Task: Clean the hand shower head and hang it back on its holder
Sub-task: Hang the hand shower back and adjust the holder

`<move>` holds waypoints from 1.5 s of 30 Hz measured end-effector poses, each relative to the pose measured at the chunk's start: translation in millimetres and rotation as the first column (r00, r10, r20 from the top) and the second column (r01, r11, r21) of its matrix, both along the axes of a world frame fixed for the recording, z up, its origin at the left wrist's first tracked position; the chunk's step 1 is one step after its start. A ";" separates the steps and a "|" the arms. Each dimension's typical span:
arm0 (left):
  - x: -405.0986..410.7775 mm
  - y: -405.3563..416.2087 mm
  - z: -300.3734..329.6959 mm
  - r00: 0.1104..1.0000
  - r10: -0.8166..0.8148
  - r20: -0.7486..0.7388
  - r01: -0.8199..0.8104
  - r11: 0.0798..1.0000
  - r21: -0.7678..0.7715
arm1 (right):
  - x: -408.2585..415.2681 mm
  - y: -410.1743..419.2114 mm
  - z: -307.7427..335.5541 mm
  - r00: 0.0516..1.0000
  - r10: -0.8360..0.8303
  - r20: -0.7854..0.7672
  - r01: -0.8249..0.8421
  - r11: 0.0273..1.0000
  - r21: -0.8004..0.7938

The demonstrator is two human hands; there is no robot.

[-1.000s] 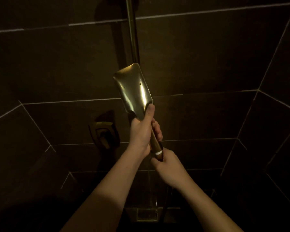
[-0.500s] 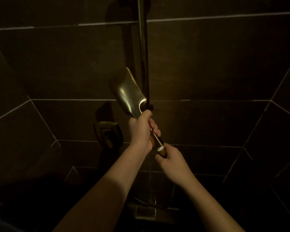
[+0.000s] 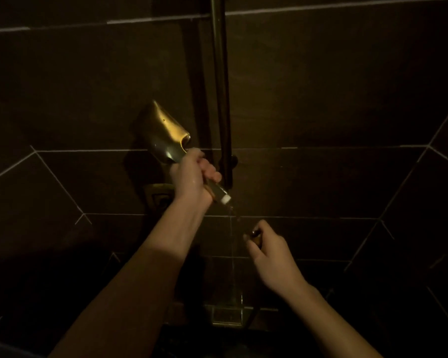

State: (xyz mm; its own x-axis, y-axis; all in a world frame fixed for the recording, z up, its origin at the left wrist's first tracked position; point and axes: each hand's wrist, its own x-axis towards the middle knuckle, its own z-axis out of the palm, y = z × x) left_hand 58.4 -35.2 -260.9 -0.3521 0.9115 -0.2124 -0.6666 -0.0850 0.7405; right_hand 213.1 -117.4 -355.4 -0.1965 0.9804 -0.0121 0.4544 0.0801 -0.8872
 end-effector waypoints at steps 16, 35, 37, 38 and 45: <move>-38.7 13.9 -25.0 0.791 0.020 -0.611 0.116 0.976 0.182 | 25.3 88.1 -3.0 0.869 0.091 0.486 0.003 0.982 -0.189; -70.1 42.2 -61.5 0.687 -0.084 -0.722 0.186 0.981 0.063 | 2.3 133.0 -12.2 0.247 0.402 0.882 -0.026 0.913 -0.408; -72.8 44.3 -68.4 0.676 -0.099 -0.730 0.175 0.984 0.029 | 1.7 134.1 -17.1 0.260 0.382 0.887 -0.020 0.921 -0.390; -74.4 44.9 -71.5 0.666 -0.105 -0.739 0.170 0.985 0.013 | 1.4 135.2 -20.0 0.270 0.384 0.883 -0.013 0.918 -0.395; -74.9 47.7 -82.4 0.615 -0.097 -0.782 0.114 0.993 -0.033 | 6.3 139.1 -24.6 0.363 0.296 0.884 0.048 0.941 -0.335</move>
